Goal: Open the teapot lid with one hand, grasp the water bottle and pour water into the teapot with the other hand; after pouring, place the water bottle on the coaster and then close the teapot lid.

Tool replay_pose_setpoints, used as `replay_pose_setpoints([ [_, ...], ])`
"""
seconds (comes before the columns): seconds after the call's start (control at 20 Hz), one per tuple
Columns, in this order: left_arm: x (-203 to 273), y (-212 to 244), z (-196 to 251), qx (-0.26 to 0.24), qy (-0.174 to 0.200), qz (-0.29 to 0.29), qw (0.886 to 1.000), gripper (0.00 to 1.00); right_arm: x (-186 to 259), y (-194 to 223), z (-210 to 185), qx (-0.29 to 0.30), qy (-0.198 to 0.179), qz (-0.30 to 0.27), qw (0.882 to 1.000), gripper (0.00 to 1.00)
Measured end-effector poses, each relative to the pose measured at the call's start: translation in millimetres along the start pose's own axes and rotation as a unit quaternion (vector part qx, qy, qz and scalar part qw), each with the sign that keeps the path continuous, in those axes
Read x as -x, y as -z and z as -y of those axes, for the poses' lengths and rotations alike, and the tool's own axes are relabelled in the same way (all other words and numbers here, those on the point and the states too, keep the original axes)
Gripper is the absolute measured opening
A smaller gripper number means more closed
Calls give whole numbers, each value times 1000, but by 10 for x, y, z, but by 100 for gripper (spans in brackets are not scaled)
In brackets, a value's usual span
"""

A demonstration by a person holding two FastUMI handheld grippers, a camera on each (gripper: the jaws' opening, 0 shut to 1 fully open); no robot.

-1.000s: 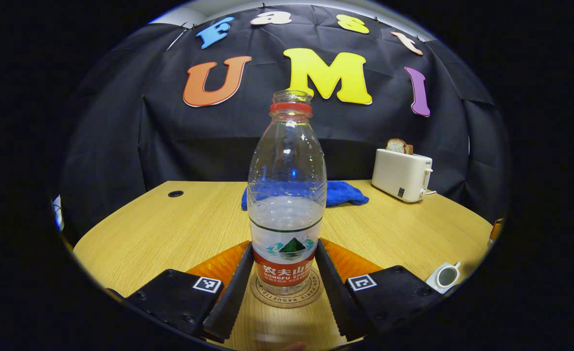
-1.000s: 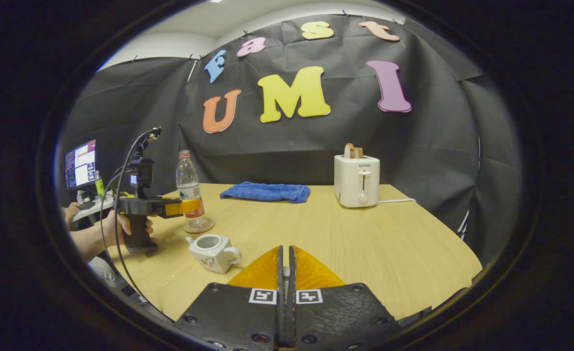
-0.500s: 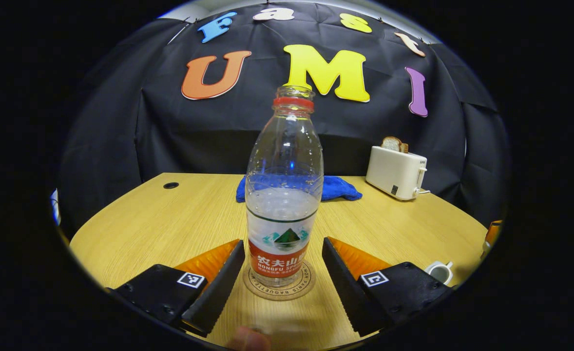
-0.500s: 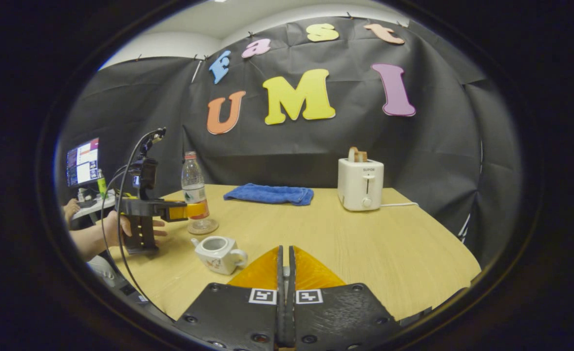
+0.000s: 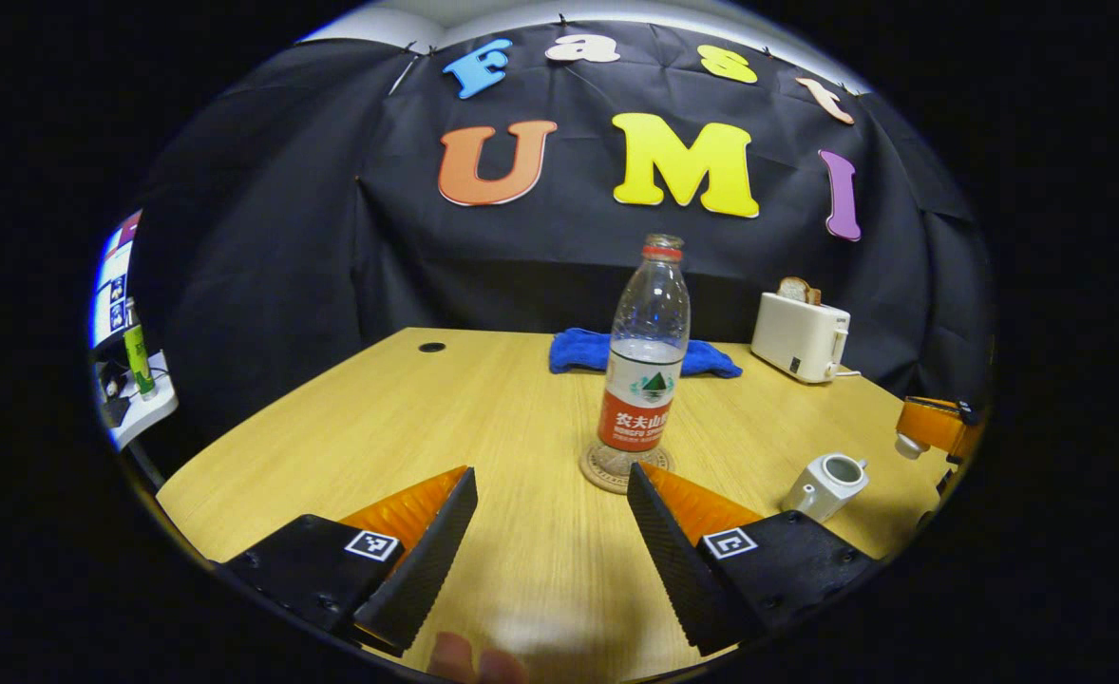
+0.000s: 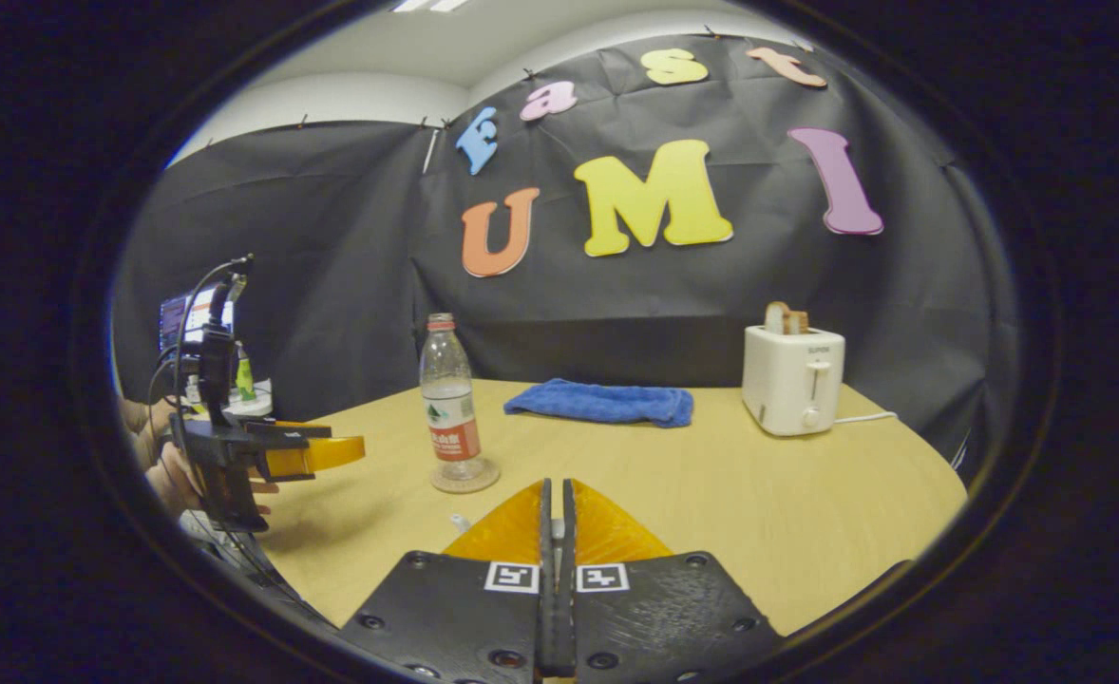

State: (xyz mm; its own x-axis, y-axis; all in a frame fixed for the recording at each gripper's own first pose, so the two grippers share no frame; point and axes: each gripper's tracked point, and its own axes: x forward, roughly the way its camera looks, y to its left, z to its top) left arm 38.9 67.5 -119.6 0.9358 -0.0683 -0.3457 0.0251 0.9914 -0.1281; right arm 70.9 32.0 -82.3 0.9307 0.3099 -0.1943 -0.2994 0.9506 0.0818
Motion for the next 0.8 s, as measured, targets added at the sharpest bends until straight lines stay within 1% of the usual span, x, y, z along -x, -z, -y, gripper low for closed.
replay_pose_setpoints([
  [0.1,147,0,-146,3,-15,11,1000,100,-168,8,-125,4,-14,-3,1000,0],
  [0.25,320,-55,-391,-16,-50,36,998,100,-334,59,-249,14,-21,-9,1000,0],
  [0.3,376,-83,-440,-20,-56,43,997,100,-379,87,-270,18,-21,-11,1000,0],
  [0.4,459,-106,-461,-21,-55,51,997,100,-425,158,-282,21,-19,-18,999,0],
  [0.6,512,-157,-420,-27,-46,63,997,100,-442,197,-205,18,-4,-15,1000,0],
  [0.8,522,-211,-343,-29,-39,69,996,100,-483,325,-173,14,-2,-27,1000,0],
])
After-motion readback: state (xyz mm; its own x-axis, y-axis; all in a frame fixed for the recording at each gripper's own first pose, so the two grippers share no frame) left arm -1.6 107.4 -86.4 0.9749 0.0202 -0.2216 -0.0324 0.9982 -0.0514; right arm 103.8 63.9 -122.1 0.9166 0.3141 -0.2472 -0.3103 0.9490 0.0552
